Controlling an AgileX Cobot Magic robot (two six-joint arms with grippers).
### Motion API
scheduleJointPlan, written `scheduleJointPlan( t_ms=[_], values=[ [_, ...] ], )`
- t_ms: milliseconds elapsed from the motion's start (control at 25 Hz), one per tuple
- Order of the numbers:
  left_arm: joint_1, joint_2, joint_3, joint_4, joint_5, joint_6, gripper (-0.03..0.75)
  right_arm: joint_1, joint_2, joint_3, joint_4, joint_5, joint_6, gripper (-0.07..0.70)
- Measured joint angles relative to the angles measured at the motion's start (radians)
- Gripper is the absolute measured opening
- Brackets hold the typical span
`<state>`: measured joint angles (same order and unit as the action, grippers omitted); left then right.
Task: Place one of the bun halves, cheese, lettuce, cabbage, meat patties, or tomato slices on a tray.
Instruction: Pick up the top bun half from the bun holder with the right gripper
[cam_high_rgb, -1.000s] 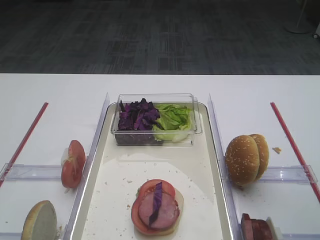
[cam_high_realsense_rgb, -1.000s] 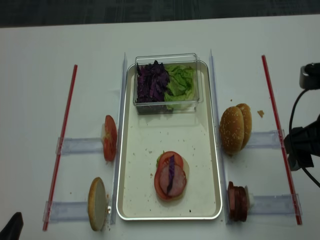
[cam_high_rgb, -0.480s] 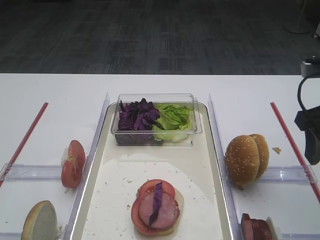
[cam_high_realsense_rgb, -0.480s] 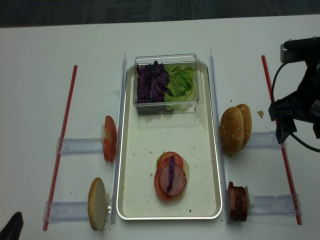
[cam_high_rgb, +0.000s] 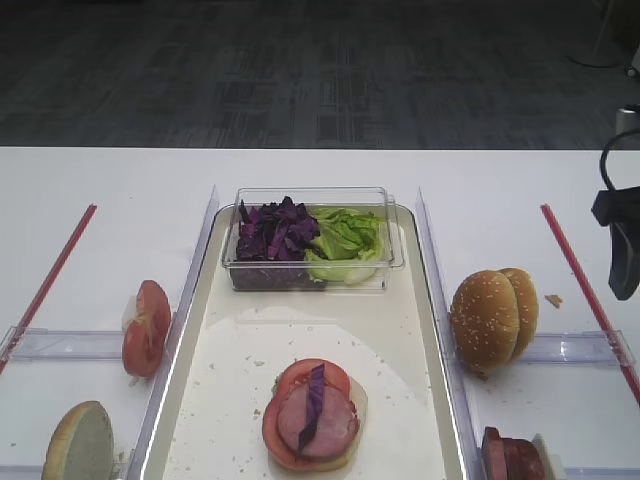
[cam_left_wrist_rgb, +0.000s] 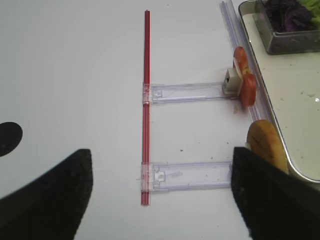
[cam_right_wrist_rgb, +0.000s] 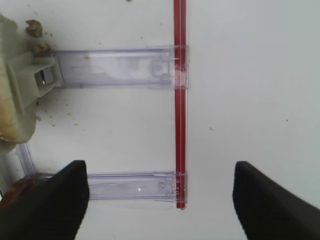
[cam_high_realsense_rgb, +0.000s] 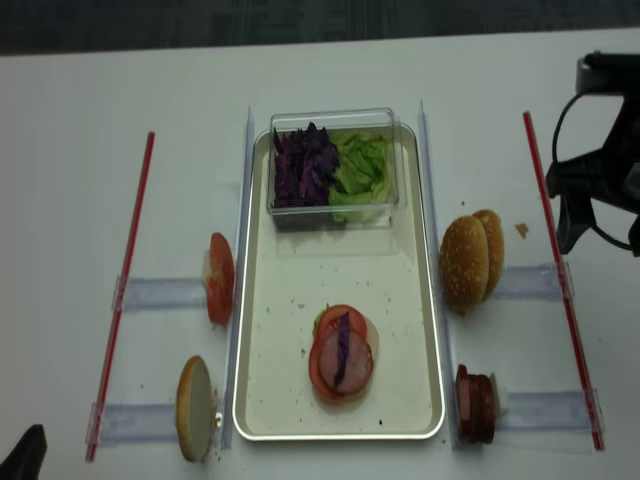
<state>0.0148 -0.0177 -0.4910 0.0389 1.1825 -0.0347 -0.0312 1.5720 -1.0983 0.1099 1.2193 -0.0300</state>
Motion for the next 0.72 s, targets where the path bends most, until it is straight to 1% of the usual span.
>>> scheduleJointPlan(
  t_ms=[440, 720],
  values=[
    [0.000, 0.000, 0.000, 0.000, 0.000, 0.000, 0.526, -0.001, 0.024, -0.051, 0.000, -0.018, -0.018, 0.606],
    [0.000, 0.000, 0.000, 0.000, 0.000, 0.000, 0.526, -0.001, 0.044, -0.053, -0.007, -0.026, -0.019, 0.606]
  ],
)
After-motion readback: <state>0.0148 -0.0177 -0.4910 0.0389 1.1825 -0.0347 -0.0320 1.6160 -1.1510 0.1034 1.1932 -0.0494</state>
